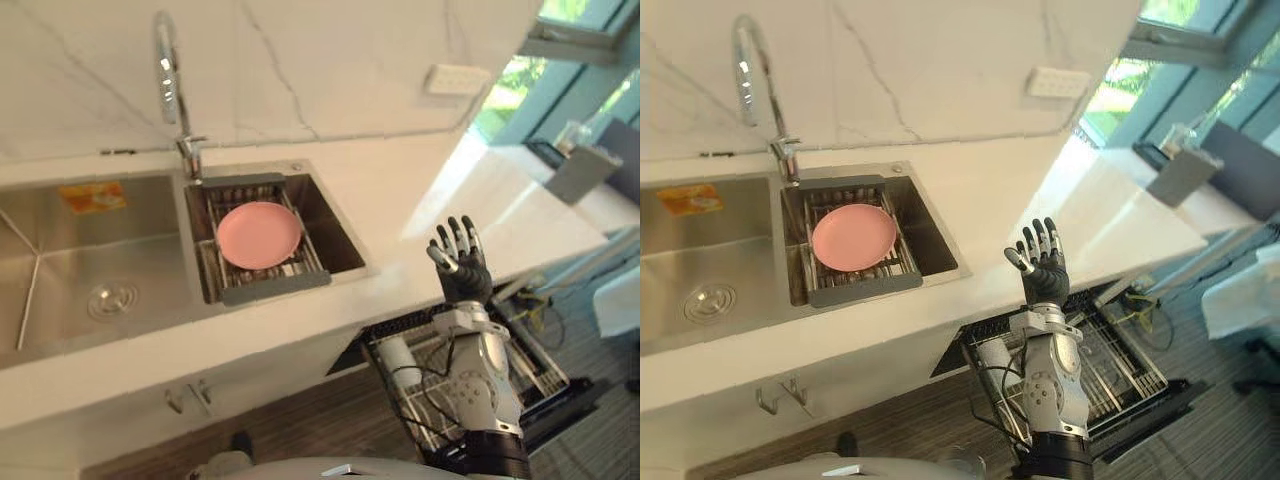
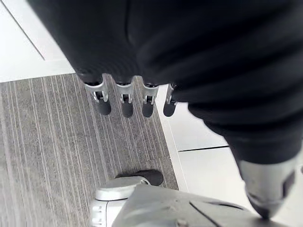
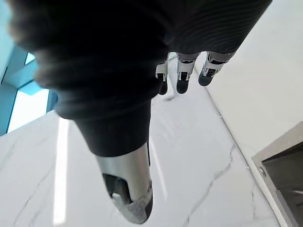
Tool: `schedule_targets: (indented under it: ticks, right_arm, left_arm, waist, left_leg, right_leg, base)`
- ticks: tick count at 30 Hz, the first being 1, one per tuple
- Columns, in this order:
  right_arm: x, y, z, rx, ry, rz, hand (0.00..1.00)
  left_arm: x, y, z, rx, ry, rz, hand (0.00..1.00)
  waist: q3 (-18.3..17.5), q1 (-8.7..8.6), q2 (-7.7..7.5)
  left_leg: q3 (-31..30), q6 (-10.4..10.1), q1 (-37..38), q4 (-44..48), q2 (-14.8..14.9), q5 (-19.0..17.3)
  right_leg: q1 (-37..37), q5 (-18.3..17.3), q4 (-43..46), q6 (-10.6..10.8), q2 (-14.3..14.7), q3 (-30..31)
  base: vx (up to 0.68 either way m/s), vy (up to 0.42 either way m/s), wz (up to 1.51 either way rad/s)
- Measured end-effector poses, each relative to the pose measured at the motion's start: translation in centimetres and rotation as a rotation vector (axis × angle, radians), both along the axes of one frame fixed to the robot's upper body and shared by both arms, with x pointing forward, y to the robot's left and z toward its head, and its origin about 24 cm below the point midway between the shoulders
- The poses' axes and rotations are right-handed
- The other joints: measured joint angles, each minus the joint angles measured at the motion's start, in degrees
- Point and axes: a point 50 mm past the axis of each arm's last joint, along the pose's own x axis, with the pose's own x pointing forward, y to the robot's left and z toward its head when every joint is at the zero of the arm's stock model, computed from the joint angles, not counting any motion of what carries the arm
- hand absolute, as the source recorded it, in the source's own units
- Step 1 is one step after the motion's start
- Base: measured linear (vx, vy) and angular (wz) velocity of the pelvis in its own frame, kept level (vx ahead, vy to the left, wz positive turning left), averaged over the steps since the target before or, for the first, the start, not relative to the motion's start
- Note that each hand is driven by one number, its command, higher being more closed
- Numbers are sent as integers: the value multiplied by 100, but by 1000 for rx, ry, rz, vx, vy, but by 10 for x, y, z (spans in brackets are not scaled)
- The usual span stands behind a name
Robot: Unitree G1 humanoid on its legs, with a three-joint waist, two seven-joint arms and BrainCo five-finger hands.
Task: Walk over to the sink, pick up the cup, carry it to the dishwasher, place the cup inside the dishwasher, then close the dishwasher door
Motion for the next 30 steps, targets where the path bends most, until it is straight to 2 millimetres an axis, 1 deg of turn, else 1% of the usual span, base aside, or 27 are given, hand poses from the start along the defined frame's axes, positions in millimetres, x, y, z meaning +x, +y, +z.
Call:
schedule_targets:
  ticks: [1,2,3,4,5,8,10,12,16,18,19,20,21,22,24,26,30]
  right_arm:
    - [-4,-4,5,0,-33,-5,0]
    - [-6,-6,6,-5,-44,-11,0]
    - [-11,-10,9,-18,-69,-22,0]
    - [-13,-13,14,-26,-96,-18,0]
    - [-10,-26,15,-76,-73,-19,0]
    - [-10,-26,15,-76,-73,-19,0]
    - [-9,-25,15,-75,-72,-18,0]
    - [-8,-21,13,-62,-59,-15,0]
    - [-6,-12,9,-44,-36,7,0]
    - [-5,-12,8,-83,-8,-7,0]
    - [-5,-13,8,-138,8,-24,0]
    - [-5,-13,8,-218,29,-27,0]
    - [-4,-13,8,-259,45,-25,0]
    - [-1,-10,8,-335,75,-17,0]
    - [6,-2,10,-446,98,21,0]
    - [13,3,14,-520,100,37,0]
    - [19,1,12,-664,156,2,0]
  left_arm:
    - [1,-1,0,-4,-5,-2,0]
    - [0,-1,0,-6,-3,0,0]
    - [-3,-1,0,-6,-1,7,0]
    - [-2,0,0,-3,-12,11,0]
    - [-2,-11,-2,-31,-15,20,0]
    - [-2,-11,-2,-31,-15,20,0]
    - [-2,-11,-2,-31,-13,21,0]
    - [-2,-11,-2,-25,3,30,0]
    - [0,-11,-3,-38,25,63,0]
    - [3,-11,-3,-64,19,132,0]
    - [4,-11,-3,-83,19,182,0]
    - [6,-11,-2,-95,12,198,0]
    - [7,-11,-2,-98,11,199,0]
    - [9,-11,-2,-97,4,200,0]
    - [10,-10,-1,-81,0,202,0]
    - [9,-10,-1,-68,18,207,0]
    - [6,-9,-1,-55,41,225,0]
  waist:
    - [11,-66,12]
    - [10,-102,9]
    - [-21,-142,-13]
    - [-66,-130,-44]
    - [-104,-224,208]
    - [-104,-222,209]
    - [-110,-219,223]
    - [-138,-218,231]
    - [-134,-177,251]
    - [-143,-171,253]
    - [-149,-178,250]
    - [-161,-158,246]
    - [-163,-131,248]
    - [-164,-61,242]
    - [-192,-2,225]
    - [-193,-3,225]
    - [-208,0,212]
  left_leg:
    - [-114,-2,-17,-4,-42,-9]
    - [-180,-6,31,-6,-85,-14]
    - [-304,-10,128,-6,-187,-59]
    - [-373,-27,167,-6,-297,-95]
    - [-105,-195,462,-10,-391,-384]
    - [-109,-194,460,-10,-392,-384]
    - [-197,-194,418,-10,-400,-382]
    - [-230,-194,267,-9,-404,-335]
    - [-247,-212,225,-10,-394,-309]
    - [0,-172,212,-10,-323,-357]
    - [353,-194,176,-10,-242,-345]
    - [541,-220,121,-9,-207,-323]
    - [568,-266,129,-9,-203,-288]
    - [576,-265,110,-9,-207,-285]
    - [651,-263,69,-9,-205,-289]
    - [692,-267,41,-9,-206,-292]
    - [672,-249,58,-9,-209,-274]
  right_leg:
    - [-111,81,-226,140,164,328]
    - [-107,141,-340,190,177,406]
    - [-46,297,-578,247,165,438]
    - [35,525,-931,248,166,424]
    - [897,1166,-2381,359,334,523]
    - [895,1163,-2381,359,333,519]
    - [853,1127,-2326,357,277,458]
    - [617,1073,-2085,333,231,388]
    - [644,1106,-2127,388,226,260]
    - [810,1172,-2345,422,209,74]
    - [893,1216,-2472,440,193,-78]
    - [893,1227,-2538,459,179,-148]
    - [888,1236,-2563,465,175,-162]
    - [876,1250,-2588,471,170,-169]
    - [806,1263,-2616,475,171,-136]
    - [811,1308,-2690,480,170,-151]
    - [896,1335,-2768,502,171,-234]
  base:
    - [70,-38,66]
    - [119,-74,78]
    - [114,-85,65]
    - [117,-81,45]
    - [30,-27,17]
    - [0,0,2]
    - [-1,2,10]
    - [-1,1,12]
    - [10,-10,12]
    - [0,12,38]
    - [-16,40,45]
    - [-5,48,39]
    - [31,34,18]
    - [40,26,-1]
    - [36,17,-11]
    - [43,4,-10]
    - [49,-5,4]
